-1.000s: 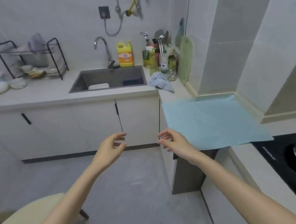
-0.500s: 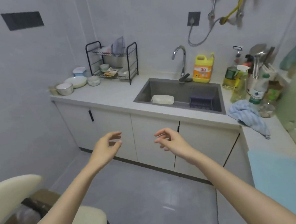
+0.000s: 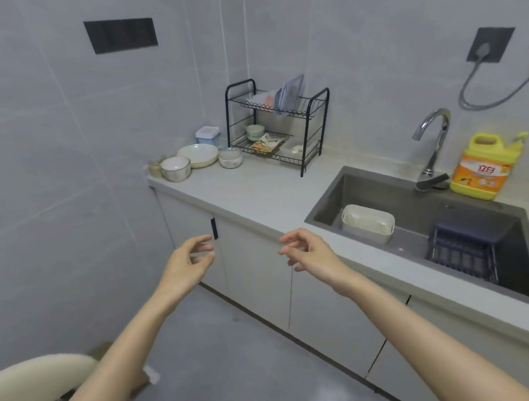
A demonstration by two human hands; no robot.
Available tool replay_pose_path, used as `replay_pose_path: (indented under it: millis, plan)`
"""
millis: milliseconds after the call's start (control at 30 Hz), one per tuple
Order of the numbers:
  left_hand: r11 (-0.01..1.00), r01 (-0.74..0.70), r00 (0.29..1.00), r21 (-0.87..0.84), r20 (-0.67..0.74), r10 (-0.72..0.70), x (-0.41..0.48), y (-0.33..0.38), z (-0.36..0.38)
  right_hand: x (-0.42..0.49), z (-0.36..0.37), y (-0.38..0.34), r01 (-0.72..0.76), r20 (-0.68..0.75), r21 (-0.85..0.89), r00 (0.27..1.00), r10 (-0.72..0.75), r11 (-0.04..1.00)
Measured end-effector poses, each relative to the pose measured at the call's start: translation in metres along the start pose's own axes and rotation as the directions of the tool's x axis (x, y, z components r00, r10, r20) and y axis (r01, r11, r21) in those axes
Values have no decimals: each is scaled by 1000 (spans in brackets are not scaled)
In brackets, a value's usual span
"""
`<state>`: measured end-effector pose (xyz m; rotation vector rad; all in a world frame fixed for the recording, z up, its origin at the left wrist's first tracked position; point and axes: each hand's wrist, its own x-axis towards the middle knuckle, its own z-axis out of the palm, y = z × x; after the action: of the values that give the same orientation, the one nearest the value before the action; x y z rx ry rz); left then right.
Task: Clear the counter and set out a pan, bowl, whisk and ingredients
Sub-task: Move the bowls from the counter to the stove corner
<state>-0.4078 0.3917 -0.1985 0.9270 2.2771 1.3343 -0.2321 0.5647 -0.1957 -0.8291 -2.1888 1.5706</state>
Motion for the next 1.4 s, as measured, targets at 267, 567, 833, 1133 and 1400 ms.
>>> replay_pose_path:
  millis: [267,567,833,1133,1400]
  plan:
    - [997,71,997,-42,-1,-71,168,-38,-37,171,30,-15,-48,55,70,998,45,996]
    - [964,228,970,-139,-52,-237,320,-83,-92,345,71,-45,-105,133,135,987,87,985]
    - [904,350,923,-244,-73,-377,442,-144,-121,500,136,-40,-188,233,156,961,149,970]
    - [848,478,873,-229,14,-488,586,-203,-144,669,202,-27,-485,303,290,864,401,825]
    - [646,679,734,-349,317,-600,667,-271,-143,736,239,0,-664,361,380,748,557,644]
